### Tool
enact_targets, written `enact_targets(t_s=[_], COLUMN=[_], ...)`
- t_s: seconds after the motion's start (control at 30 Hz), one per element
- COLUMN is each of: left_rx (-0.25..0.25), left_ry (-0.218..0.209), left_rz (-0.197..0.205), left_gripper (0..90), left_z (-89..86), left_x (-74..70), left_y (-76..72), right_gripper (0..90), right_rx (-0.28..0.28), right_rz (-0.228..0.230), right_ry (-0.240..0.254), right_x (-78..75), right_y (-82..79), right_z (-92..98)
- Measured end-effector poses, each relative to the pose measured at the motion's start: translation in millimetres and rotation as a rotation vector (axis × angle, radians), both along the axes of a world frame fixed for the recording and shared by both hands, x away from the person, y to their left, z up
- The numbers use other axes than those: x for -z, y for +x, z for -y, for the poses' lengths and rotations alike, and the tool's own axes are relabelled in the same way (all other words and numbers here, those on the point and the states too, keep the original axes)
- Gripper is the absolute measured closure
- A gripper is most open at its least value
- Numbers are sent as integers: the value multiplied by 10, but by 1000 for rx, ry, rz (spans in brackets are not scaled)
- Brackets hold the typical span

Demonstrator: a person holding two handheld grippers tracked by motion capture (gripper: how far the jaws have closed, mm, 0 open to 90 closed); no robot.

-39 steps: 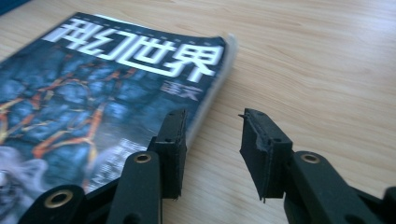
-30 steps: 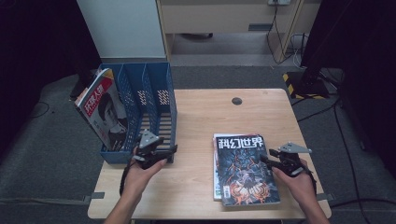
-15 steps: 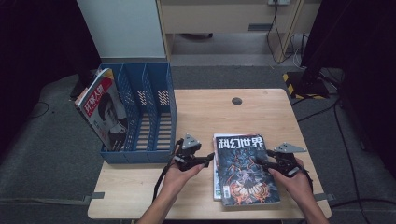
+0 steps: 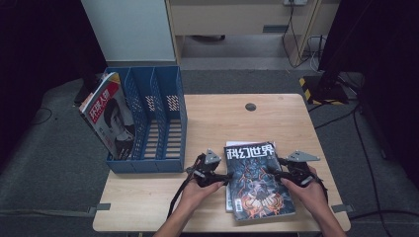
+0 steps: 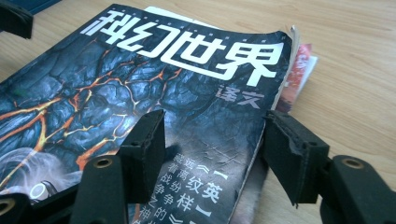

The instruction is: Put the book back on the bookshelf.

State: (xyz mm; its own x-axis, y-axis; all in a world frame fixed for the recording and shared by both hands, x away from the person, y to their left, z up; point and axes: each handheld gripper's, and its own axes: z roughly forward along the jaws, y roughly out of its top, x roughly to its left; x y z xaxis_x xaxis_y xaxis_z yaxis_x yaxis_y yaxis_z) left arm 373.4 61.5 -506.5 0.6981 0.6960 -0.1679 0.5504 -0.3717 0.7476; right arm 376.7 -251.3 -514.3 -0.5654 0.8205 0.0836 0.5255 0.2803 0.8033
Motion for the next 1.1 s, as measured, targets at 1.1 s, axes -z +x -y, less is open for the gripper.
enact_targets(t_s=[1.1], left_rx=[20], left_ry=[-32], left_rz=[-48], left_gripper=[124], left_z=[74], left_x=[131], left_y=[28], right_gripper=[360], right_rx=[-32], right_rz=[-4], right_ry=[-12], right_x=[-1], right_y=[-65], right_z=[-125])
